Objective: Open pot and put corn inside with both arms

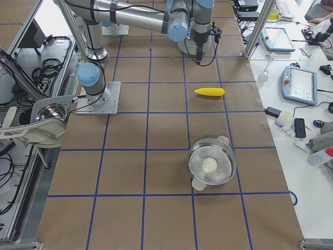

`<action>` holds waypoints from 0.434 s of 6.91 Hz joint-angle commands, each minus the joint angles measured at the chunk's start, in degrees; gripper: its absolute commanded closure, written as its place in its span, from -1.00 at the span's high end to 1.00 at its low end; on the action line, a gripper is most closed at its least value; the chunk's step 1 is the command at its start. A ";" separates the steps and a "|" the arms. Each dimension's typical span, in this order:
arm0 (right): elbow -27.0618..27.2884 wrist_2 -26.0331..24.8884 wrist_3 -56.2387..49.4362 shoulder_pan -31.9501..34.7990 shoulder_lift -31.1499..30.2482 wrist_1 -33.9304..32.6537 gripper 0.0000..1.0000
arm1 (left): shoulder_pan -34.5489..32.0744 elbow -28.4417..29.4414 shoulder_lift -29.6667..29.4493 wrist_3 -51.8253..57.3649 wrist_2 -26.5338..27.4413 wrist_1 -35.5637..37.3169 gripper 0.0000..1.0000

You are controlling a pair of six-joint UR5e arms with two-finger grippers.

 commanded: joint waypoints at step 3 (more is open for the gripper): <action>2.04 -0.36 1.12 -0.32 13.44 -17.37 1.00 | -3.11 11.53 -16.33 -4.06 0.22 2.21 1.00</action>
